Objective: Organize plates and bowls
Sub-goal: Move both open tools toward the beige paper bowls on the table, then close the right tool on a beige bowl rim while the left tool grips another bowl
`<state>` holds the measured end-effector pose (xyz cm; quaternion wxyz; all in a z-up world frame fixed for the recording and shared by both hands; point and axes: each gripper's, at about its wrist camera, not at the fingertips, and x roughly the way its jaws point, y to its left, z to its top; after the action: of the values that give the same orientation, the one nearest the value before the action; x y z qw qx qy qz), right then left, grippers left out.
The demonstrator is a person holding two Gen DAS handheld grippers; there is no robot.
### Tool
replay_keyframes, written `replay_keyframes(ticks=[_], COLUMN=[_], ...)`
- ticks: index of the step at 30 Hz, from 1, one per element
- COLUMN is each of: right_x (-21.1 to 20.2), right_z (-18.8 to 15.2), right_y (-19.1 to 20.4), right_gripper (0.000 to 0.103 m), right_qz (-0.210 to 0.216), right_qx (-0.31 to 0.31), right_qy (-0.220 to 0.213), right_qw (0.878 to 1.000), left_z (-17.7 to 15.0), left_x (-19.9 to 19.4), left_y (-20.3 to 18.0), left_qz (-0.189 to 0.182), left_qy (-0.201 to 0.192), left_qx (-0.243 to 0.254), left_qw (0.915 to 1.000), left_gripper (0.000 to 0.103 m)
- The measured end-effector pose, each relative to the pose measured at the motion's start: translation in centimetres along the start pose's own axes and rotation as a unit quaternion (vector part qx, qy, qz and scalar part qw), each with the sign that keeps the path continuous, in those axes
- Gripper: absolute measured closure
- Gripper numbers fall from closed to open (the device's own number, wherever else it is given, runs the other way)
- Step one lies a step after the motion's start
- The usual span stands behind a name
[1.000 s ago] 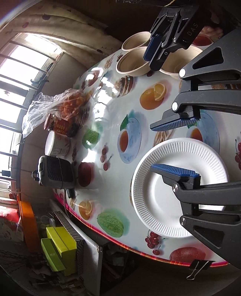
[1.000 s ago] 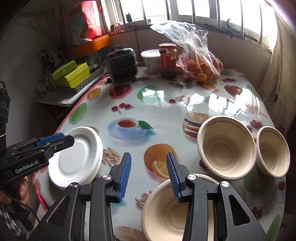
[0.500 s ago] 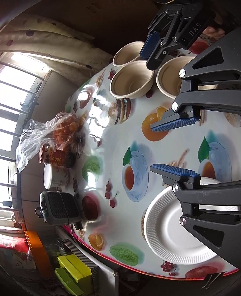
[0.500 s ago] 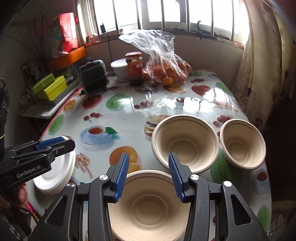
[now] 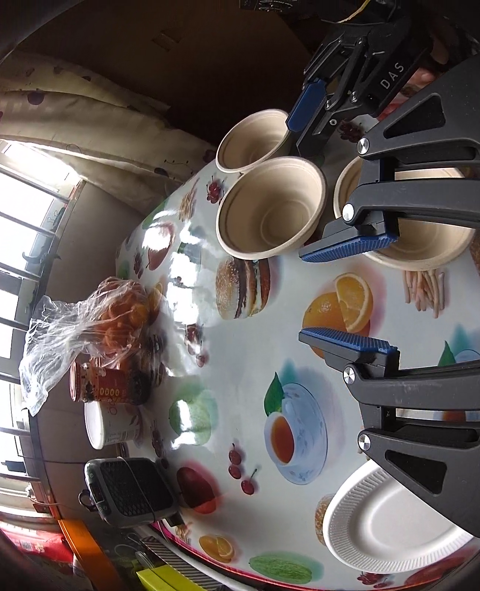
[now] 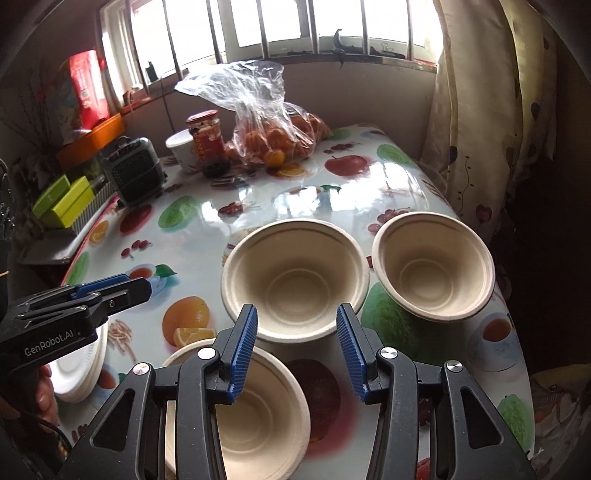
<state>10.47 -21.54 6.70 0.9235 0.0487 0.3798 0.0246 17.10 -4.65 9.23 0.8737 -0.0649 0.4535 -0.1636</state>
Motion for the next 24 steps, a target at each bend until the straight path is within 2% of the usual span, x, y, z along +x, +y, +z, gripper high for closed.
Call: replay_keyframes(ticks=[10, 24], right_x=[1.4, 3.6], right_z=[0.6, 0.5], right_y=[-2.9, -4.5], right_gripper=[0.059, 0.060], right_qz=[0.003, 0.029], right_qx=[0.031, 0.045], right_qy=[-0.001, 0.008], right_qw=[1.000, 0.999], left_z=[1.4, 2.1], left_x=[3.1, 5.7], left_y=[-0.6, -1.1], left_qz=[-0.008, -0.019], left_qy=[0.017, 0.035], left_qx=[-0.008, -0.016], left_qw=[0.9998, 0.9991], left_gripper=[0.065, 0.065])
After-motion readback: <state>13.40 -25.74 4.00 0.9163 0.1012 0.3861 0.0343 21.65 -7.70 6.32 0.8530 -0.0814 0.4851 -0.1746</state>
